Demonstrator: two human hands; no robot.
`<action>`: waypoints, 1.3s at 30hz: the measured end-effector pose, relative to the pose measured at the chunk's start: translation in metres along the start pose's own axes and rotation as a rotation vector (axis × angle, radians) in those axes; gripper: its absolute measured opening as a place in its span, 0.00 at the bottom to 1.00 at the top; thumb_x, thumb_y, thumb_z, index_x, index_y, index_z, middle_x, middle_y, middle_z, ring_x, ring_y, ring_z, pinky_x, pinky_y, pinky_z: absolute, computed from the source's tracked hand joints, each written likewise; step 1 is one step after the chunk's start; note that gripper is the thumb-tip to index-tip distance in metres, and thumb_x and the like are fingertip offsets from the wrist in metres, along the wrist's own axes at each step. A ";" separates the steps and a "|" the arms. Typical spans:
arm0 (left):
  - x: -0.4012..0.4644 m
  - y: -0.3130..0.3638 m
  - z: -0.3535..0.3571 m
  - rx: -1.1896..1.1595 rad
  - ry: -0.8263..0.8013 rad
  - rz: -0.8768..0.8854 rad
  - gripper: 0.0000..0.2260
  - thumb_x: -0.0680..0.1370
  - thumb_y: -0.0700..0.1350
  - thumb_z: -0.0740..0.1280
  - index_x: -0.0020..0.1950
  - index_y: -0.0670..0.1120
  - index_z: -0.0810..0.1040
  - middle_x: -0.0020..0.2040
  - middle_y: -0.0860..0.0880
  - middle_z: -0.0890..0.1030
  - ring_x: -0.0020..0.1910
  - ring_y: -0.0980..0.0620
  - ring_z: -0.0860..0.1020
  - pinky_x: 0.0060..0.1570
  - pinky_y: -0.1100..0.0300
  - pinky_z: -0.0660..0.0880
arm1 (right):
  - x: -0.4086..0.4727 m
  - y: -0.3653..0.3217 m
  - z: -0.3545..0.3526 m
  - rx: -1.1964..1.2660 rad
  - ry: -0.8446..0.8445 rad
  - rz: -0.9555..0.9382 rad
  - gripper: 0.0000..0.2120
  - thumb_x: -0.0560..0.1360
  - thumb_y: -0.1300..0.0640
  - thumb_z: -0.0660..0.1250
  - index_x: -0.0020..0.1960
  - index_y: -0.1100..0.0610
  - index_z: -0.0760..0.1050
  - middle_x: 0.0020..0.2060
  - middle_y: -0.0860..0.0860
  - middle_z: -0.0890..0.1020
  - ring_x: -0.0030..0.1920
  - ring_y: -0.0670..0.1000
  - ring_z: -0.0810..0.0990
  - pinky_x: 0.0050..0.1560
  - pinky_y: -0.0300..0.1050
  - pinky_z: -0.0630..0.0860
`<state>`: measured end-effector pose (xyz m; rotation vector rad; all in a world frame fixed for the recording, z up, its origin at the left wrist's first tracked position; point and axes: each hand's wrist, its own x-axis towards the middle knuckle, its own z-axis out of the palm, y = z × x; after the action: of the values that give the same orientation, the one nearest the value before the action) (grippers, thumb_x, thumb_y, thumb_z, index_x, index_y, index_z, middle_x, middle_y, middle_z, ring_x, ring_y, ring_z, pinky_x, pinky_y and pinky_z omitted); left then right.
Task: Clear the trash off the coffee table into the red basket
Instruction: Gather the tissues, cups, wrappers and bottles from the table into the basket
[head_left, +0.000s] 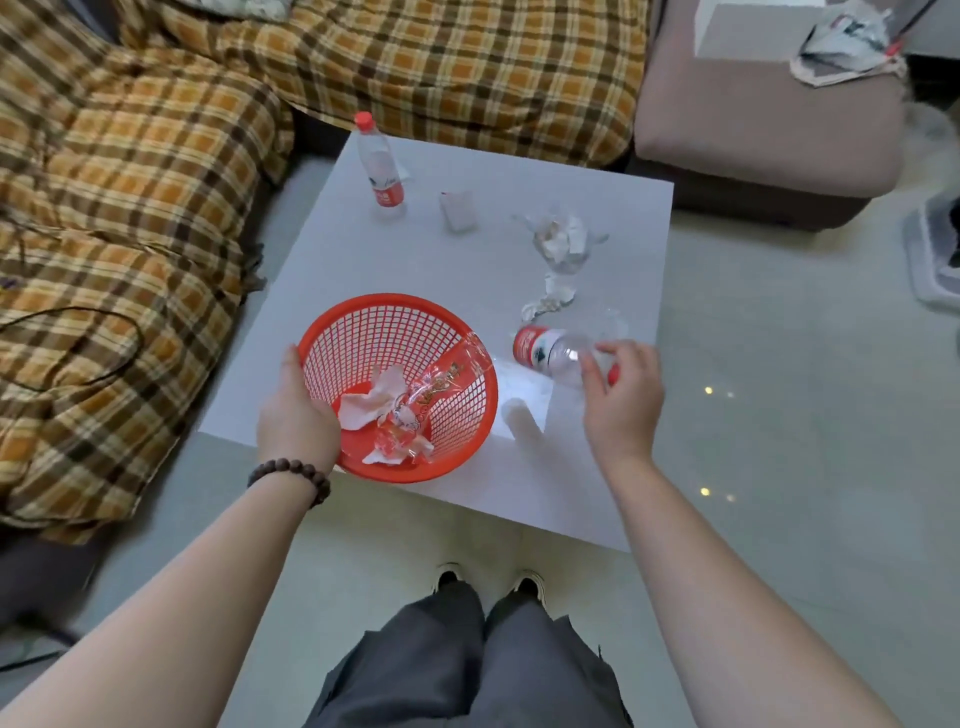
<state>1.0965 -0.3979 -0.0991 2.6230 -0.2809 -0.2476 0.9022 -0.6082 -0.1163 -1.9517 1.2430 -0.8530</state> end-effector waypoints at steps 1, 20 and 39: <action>0.000 0.001 -0.002 -0.006 0.005 0.010 0.28 0.76 0.37 0.55 0.75 0.51 0.55 0.60 0.38 0.75 0.52 0.41 0.74 0.46 0.52 0.69 | 0.007 -0.017 -0.006 0.064 0.067 -0.040 0.04 0.74 0.60 0.68 0.48 0.60 0.77 0.46 0.54 0.74 0.35 0.40 0.70 0.39 0.27 0.63; -0.018 0.026 -0.026 -0.233 -0.198 0.275 0.28 0.75 0.36 0.55 0.74 0.54 0.58 0.47 0.48 0.75 0.38 0.52 0.74 0.34 0.61 0.69 | -0.021 -0.104 0.058 -0.224 -0.576 -0.462 0.22 0.75 0.49 0.66 0.66 0.56 0.70 0.63 0.56 0.70 0.66 0.55 0.65 0.66 0.51 0.66; -0.010 0.048 0.017 -0.360 -0.314 0.199 0.30 0.74 0.35 0.54 0.74 0.52 0.57 0.49 0.48 0.75 0.36 0.57 0.73 0.29 0.63 0.67 | -0.021 -0.019 -0.012 -0.049 -0.357 0.119 0.32 0.72 0.54 0.69 0.72 0.46 0.59 0.64 0.50 0.72 0.62 0.49 0.72 0.58 0.40 0.66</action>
<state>1.0759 -0.4444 -0.0896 2.1785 -0.5448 -0.5843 0.8948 -0.5851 -0.0981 -1.9409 1.1587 -0.3944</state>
